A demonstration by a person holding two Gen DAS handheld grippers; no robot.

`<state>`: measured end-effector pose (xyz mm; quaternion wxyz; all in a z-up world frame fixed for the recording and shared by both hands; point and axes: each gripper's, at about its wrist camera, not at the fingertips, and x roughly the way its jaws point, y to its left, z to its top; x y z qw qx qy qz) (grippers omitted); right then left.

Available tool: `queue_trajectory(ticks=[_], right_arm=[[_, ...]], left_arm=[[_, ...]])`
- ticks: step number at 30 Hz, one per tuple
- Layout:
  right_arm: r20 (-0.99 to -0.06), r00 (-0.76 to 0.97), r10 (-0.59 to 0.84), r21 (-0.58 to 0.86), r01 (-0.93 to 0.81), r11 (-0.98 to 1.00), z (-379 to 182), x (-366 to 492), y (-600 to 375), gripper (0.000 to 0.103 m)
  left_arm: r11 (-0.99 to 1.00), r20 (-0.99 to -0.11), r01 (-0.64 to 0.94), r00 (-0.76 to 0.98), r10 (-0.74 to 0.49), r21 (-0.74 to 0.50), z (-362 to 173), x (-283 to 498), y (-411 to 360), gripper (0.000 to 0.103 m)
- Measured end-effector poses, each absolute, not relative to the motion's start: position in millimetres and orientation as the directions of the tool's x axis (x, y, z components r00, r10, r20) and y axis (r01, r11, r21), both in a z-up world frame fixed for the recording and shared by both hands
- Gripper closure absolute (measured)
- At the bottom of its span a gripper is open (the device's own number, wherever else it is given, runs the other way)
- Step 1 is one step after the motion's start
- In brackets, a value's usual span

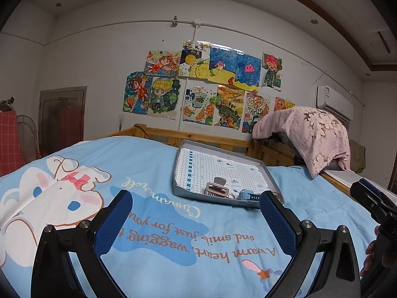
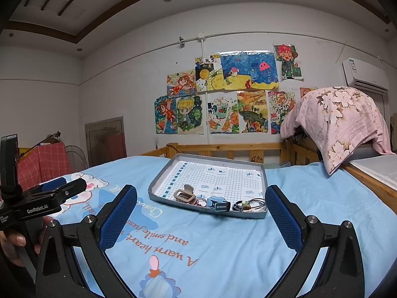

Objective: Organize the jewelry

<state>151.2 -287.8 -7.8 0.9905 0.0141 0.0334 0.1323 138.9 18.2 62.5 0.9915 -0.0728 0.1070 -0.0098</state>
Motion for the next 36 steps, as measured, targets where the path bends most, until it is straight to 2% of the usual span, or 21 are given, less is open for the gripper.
queue_trajectory(ticks=[25, 36], right_arm=[[-0.069, 0.961, 0.267, 0.037, -0.265, 0.963, -12.9, 152.5, -287.3, 0.002], [-0.075, 0.961, 0.268, 0.042, -0.265, 0.963, -17.0, 156.1, -288.7, 0.002]], left_arm=[[0.989, -0.216, 0.008, 0.976, -0.04, -0.147, 55.8, 137.7, 14.2, 0.0], [0.99, -0.221, -0.048, 0.975, 0.017, -0.135, 50.5, 134.9, 8.0, 0.0]])
